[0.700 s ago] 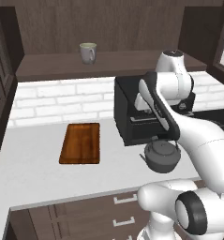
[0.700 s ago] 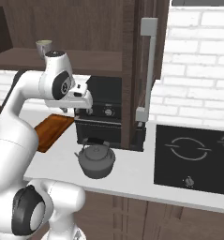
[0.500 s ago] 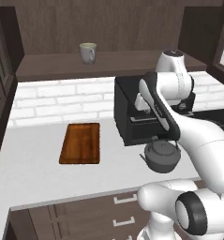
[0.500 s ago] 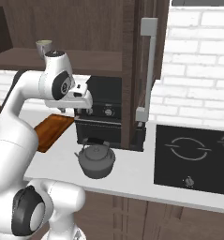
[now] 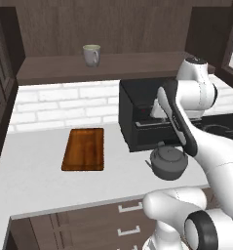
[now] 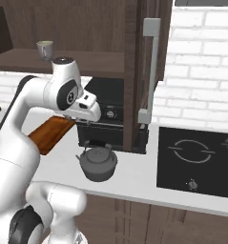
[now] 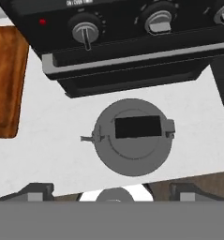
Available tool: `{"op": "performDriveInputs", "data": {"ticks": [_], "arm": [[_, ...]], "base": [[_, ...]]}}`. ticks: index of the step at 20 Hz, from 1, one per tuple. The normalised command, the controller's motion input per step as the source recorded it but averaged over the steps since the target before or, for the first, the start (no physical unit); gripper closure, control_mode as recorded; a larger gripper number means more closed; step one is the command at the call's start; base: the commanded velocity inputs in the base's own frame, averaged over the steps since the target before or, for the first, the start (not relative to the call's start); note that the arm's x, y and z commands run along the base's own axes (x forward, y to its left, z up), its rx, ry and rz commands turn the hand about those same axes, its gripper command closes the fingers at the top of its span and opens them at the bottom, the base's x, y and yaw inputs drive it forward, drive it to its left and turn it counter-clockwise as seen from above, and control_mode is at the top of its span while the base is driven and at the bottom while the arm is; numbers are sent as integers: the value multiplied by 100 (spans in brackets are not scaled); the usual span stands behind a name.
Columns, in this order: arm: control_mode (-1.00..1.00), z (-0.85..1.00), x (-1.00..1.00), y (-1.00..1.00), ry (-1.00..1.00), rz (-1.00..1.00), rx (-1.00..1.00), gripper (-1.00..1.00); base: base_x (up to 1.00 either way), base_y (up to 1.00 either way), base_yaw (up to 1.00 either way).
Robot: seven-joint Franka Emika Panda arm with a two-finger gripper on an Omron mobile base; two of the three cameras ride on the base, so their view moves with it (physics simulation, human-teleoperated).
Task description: Pick the kettle from the counter and place it on the tray. Then pick the mug from the cabinet and place it on the tray. Then close the cabinet doors.
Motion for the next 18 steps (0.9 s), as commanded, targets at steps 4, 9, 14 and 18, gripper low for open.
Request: {"op": "performDriveInputs", "data": {"ticks": [4, 9, 14, 18], "arm": [[-100, -21, -23, -41, 0, -56, 15, -100], [-100, -30, -12, -23, 0, -47, 9, -100], [-100, -25, 0, 0, 0, -30, 0, -100], [-100, -18, 0, 4, 0, -16, 0, -100]], "base": [[0, 0, 0], [0, 0, 0], [0, 0, 0], [0, 0, 0]]}}
